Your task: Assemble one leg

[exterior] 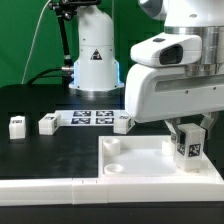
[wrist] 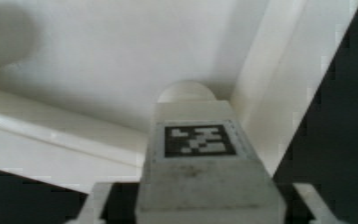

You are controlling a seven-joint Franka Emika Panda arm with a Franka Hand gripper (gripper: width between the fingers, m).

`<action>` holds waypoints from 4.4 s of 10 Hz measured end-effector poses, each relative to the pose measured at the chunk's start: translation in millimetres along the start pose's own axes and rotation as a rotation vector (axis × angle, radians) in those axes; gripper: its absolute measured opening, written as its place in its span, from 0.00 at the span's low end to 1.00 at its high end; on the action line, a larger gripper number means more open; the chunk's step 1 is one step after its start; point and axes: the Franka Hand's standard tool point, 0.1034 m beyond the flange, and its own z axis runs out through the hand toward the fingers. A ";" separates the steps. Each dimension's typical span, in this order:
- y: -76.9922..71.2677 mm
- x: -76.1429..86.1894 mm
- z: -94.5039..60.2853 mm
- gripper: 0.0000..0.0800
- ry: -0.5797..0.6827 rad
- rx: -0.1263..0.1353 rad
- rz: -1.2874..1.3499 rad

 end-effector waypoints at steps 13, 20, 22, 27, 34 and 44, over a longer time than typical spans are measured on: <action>2.9 -2.8 2.6 0.36 0.002 0.037 1.389; 0.8 -2.1 3.5 0.80 0.011 0.030 1.156; -1.0 -1.7 3.3 0.81 0.014 0.029 0.949; 0.1 -1.9 3.5 0.81 0.020 0.021 0.499; 5.6 -2.8 3.6 0.78 0.017 -0.022 0.037; 0.9 -5.3 7.3 0.36 0.024 -0.003 0.805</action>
Offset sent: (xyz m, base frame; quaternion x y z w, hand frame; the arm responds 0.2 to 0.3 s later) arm -0.0168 -0.0093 -0.0057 -0.0130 -0.0055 0.3555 0.9346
